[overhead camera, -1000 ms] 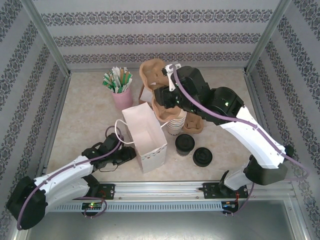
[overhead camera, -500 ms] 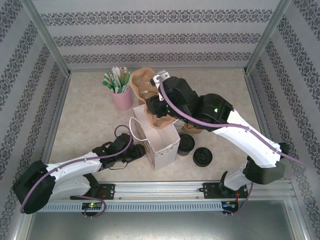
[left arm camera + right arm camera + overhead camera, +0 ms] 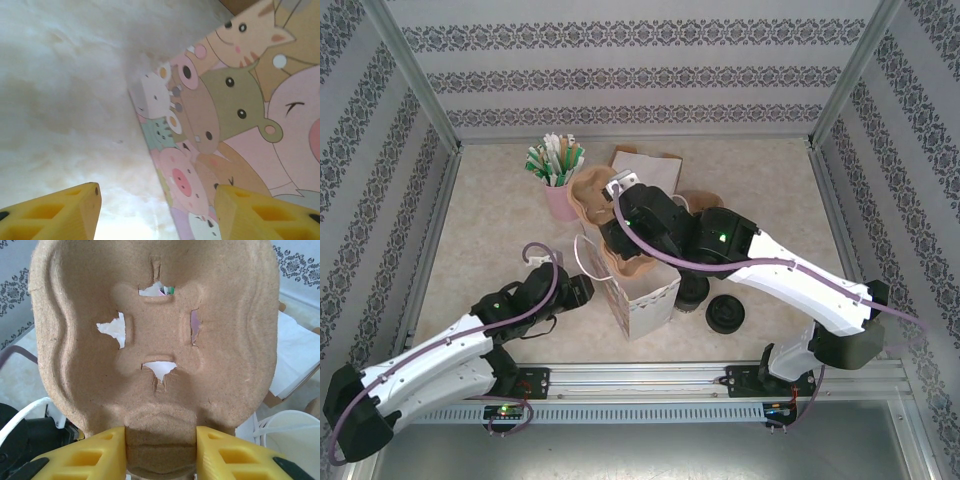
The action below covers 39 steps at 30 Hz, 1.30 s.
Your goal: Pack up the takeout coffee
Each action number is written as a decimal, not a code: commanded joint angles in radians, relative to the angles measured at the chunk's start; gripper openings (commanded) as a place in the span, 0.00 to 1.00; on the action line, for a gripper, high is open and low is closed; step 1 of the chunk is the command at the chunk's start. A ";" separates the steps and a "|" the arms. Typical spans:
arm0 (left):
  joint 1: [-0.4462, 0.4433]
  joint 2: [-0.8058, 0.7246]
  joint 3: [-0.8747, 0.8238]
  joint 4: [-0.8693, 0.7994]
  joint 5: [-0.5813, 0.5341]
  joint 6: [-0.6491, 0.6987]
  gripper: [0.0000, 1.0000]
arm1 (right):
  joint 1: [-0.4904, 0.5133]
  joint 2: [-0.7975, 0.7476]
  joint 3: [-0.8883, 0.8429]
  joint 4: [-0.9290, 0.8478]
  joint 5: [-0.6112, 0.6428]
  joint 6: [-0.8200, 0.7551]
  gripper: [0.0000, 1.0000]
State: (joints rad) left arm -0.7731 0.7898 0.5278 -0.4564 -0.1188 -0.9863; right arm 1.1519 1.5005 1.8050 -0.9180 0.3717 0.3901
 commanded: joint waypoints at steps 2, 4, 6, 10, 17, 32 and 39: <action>-0.011 -0.072 0.074 -0.141 -0.157 0.097 0.66 | 0.015 -0.034 -0.046 0.025 0.068 0.033 0.38; -0.012 -0.109 0.088 -0.157 -0.198 0.113 0.69 | 0.017 -0.036 -0.064 0.025 0.080 0.039 0.38; -0.011 -0.136 0.101 -0.161 -0.229 0.140 0.74 | 0.018 -0.042 -0.084 0.031 0.088 0.047 0.38; -0.011 -0.132 0.154 -0.200 -0.273 0.188 0.78 | 0.019 -0.054 -0.109 0.037 0.088 0.069 0.38; -0.011 -0.065 0.275 -0.276 -0.330 0.307 0.78 | 0.032 -0.049 -0.123 0.015 0.091 0.100 0.37; 0.037 0.058 0.530 -0.375 -0.278 0.519 0.86 | 0.052 -0.005 -0.099 -0.117 0.100 0.189 0.37; 0.109 0.103 0.615 -0.371 -0.115 0.585 0.87 | 0.045 0.036 -0.058 -0.161 0.092 0.197 0.38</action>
State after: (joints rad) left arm -0.6918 0.8852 1.0954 -0.7883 -0.3172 -0.4667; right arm 1.1938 1.5234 1.7081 -1.0363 0.4484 0.5663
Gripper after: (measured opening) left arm 0.873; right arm 0.379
